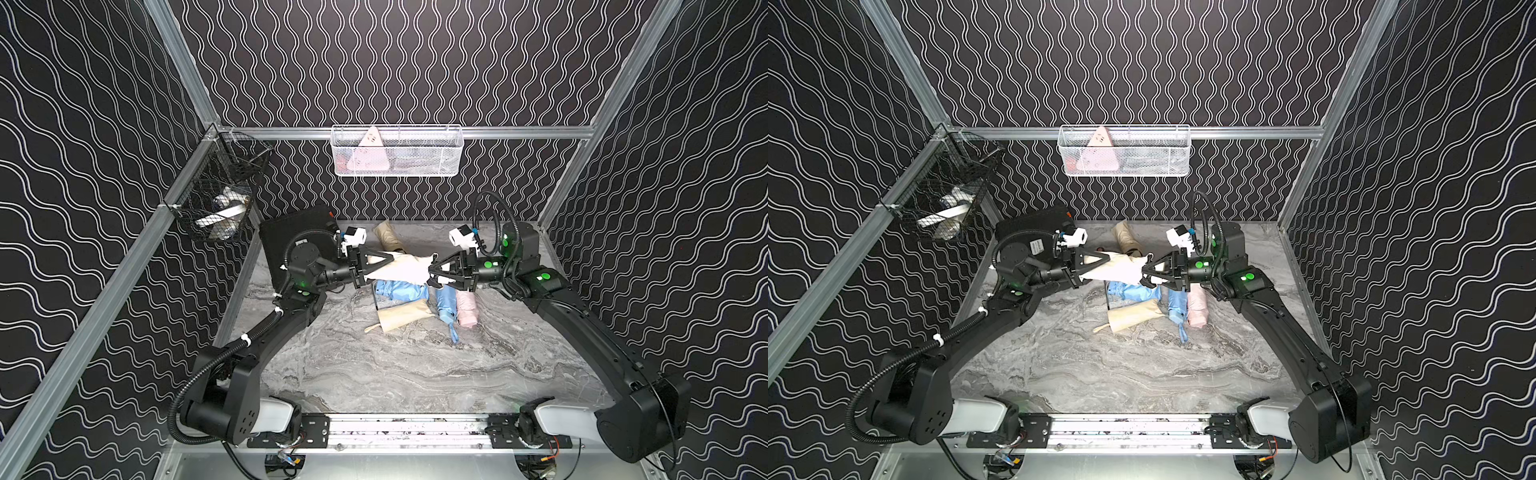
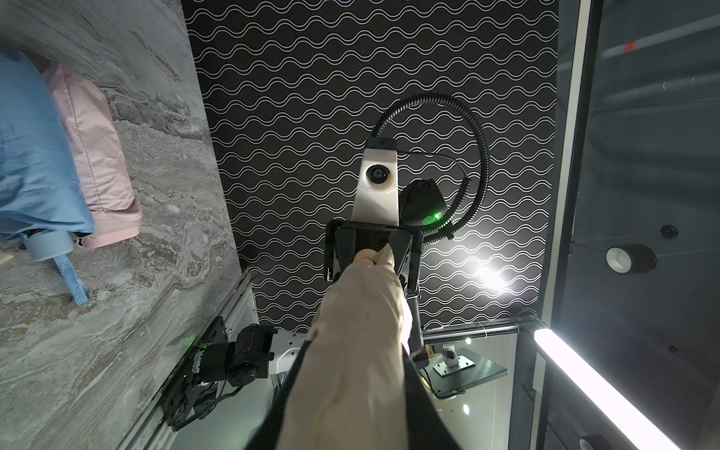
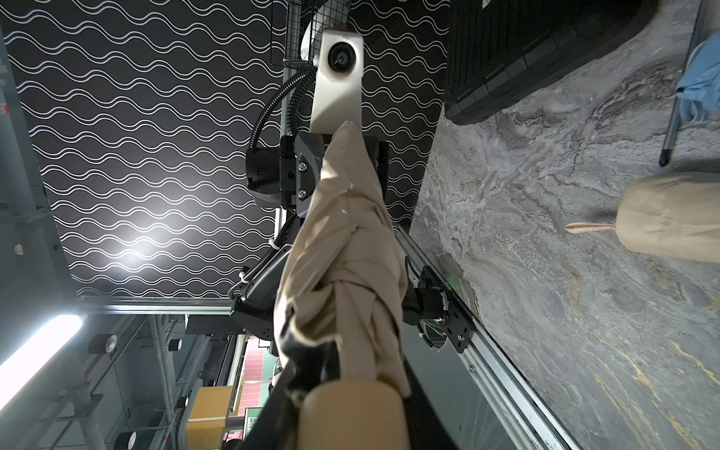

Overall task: Take umbrellas out of sleeves
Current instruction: Take out the umbrella from the umbrella sleeve.

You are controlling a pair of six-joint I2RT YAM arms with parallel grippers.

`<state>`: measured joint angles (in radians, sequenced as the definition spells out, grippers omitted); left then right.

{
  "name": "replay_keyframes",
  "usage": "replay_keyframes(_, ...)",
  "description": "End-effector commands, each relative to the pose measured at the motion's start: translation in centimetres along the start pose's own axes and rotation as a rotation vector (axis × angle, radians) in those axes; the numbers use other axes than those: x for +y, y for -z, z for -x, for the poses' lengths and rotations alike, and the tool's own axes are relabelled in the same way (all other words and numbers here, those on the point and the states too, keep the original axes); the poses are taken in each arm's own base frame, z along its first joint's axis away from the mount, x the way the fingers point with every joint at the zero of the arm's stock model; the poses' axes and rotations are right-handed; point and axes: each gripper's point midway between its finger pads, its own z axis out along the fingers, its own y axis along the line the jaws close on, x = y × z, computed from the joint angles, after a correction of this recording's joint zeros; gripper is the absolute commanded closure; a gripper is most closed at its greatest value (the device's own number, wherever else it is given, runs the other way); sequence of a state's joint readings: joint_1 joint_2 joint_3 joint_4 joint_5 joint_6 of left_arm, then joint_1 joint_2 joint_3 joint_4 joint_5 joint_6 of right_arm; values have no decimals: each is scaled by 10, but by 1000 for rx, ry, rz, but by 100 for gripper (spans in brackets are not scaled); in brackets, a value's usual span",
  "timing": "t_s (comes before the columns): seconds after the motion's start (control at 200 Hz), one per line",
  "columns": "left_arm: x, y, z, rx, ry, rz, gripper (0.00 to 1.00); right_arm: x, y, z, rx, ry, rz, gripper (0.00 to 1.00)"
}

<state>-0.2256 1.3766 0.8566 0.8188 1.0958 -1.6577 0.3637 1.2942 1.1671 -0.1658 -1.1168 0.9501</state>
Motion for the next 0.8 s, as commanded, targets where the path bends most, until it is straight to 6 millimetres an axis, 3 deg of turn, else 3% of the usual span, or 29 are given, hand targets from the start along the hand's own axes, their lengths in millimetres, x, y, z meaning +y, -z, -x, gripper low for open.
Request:
replay_keyframes(0.0, -11, -1, -5, 26, -37, -27, 95, 10, 2, 1, -6, 41, 26, 59)
replay_keyframes(0.25, -11, 0, -5, 26, -39, -26, 96, 6, 9, -1, -26, 40, 13, 55)
replay_keyframes(0.796, -13, 0, -6, 26, -45, -35, 96, 3, 6, 5, -30, 24, 22, 67)
